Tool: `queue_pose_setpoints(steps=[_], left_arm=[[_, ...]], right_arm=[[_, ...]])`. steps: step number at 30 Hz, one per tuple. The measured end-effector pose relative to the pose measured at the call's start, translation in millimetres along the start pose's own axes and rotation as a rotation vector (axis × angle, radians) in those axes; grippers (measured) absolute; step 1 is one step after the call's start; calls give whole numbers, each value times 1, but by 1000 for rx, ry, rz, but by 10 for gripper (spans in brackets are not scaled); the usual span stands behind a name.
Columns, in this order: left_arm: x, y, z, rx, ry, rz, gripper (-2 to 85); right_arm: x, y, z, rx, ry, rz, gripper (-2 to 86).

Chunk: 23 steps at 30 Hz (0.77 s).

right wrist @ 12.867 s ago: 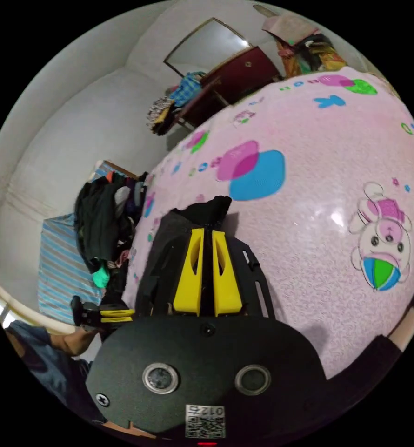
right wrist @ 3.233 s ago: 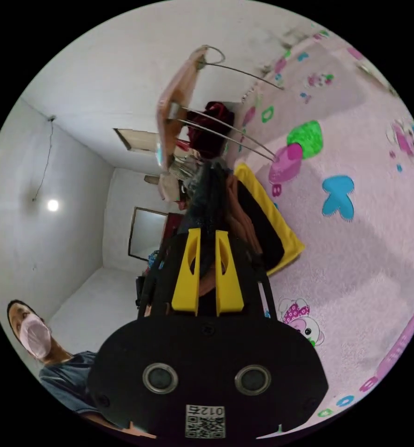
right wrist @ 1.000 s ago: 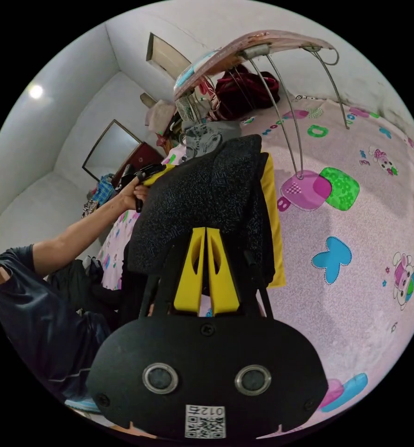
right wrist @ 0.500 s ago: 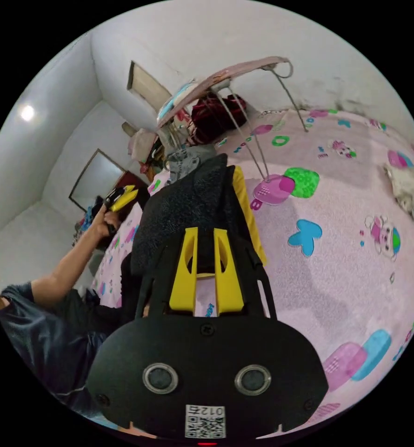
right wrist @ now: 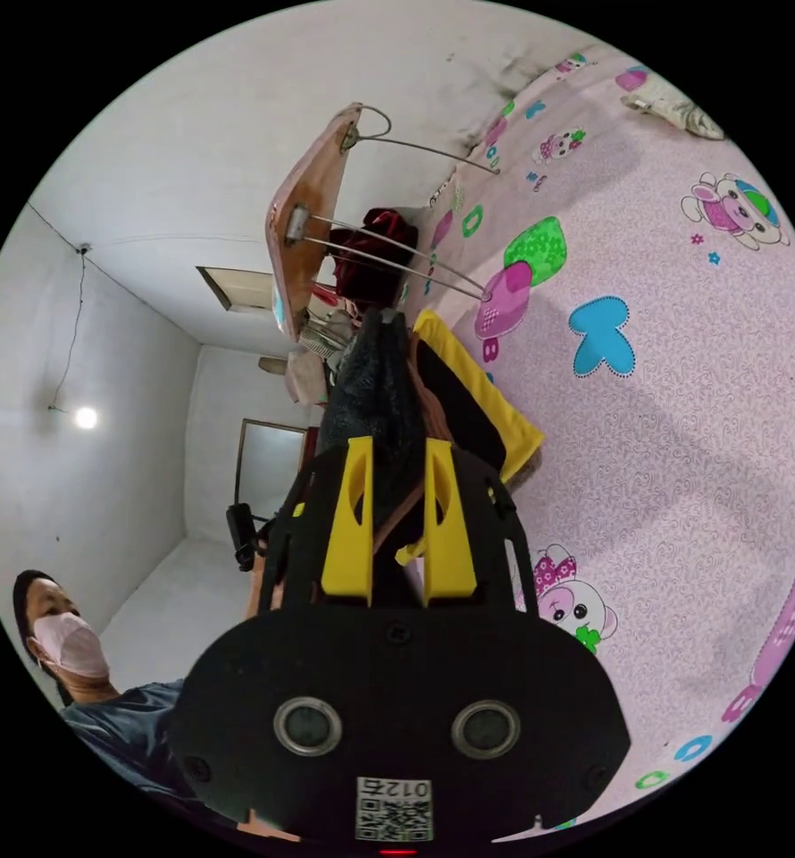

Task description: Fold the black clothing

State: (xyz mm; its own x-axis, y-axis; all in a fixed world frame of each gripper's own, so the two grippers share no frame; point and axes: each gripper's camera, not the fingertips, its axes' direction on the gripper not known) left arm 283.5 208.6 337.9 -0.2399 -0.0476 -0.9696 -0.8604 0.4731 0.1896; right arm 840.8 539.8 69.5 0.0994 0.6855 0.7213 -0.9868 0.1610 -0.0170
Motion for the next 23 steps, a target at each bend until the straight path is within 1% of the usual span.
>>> queue_pose_setpoints(steps=[3,8,12,15,18,20,22,23], left_arm=[[10,-4,6,-14,3,-14,0],[42,-16,-5,-17,-42,-6,-2],[62,-17,-23,20,-16,-26,-2],[87,-8,-59,144,32,-2,-2],[110,3,-98,265,15,37,-2],[133,21,-147,387,-4,93,-2],[146,38,-186,464,-66,117,-2],[152,51,-214,513,-131,116,-2]], right_arm=[[12,1,9,-15,42,8,61],[19,3,15,-25,37,-1,62],[15,14,10,11,-2,-38,62],[-4,31,-5,97,23,-123,54],[-43,55,-12,157,42,-281,37],[-77,72,2,134,36,-405,23],[-125,97,41,45,15,-575,9],[-138,103,55,13,5,-614,7]])
